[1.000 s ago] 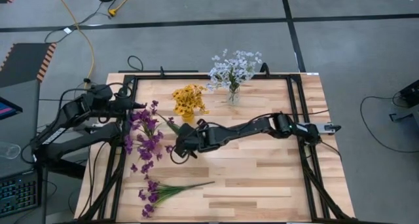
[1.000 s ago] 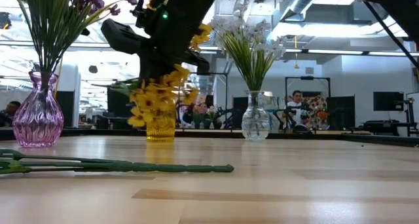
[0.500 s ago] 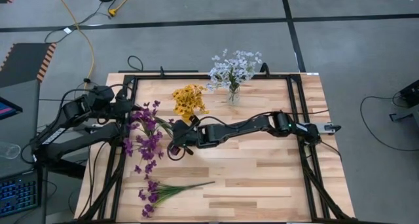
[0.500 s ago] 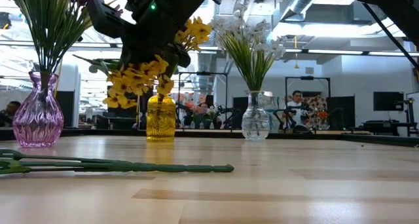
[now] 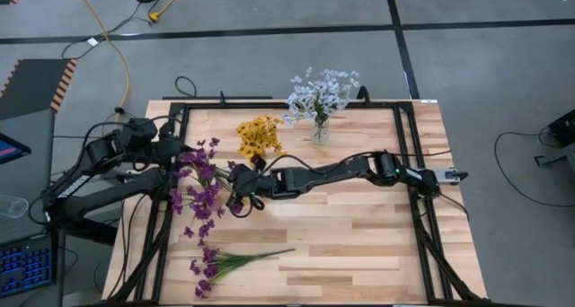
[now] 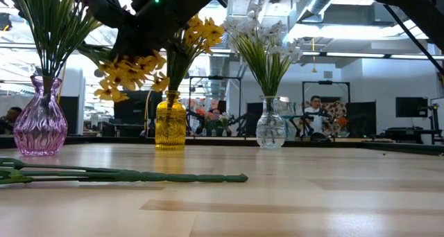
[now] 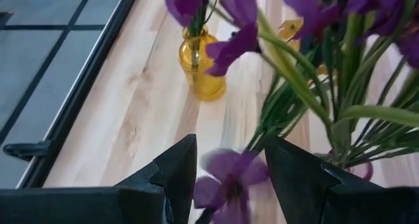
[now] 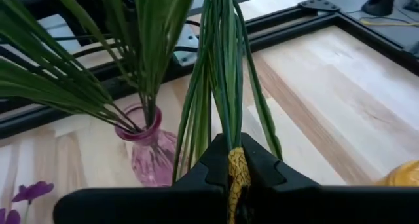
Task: Sort flowers into vase by color
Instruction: Put the yellow flowers into the yellow vase
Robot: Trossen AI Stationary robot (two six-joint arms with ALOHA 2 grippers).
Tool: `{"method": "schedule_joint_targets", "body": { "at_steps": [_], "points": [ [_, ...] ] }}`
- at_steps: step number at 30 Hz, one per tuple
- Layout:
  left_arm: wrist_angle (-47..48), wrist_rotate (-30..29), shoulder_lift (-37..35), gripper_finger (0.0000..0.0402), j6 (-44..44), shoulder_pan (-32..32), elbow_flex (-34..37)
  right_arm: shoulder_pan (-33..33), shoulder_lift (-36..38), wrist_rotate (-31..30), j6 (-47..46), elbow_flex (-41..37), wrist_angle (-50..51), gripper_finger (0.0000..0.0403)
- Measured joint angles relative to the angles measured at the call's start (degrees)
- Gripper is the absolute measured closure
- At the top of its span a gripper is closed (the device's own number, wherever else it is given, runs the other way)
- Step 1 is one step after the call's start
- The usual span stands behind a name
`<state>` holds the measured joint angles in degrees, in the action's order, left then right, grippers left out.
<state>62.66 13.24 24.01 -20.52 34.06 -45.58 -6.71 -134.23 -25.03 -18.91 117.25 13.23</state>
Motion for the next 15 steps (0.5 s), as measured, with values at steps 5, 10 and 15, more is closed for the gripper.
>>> {"method": "schedule_joint_targets", "body": {
  "at_steps": [5,10,15],
  "points": [
    [0.02,-0.53,0.00,0.0233,0.00,-0.01,0.00,0.48,0.00,0.96,-0.05,0.00,-0.08,0.0357],
    [-0.46,-0.55,0.00,0.0233,-0.89,-0.01,0.00,0.68,0.00,0.95,-1.13,0.00,-0.19,0.0357],
    [-1.87,-2.04,-0.02,0.0233,-2.53,0.00,0.00,1.31,0.00,0.91,-3.52,0.00,-0.25,0.0357]
  ]
}}
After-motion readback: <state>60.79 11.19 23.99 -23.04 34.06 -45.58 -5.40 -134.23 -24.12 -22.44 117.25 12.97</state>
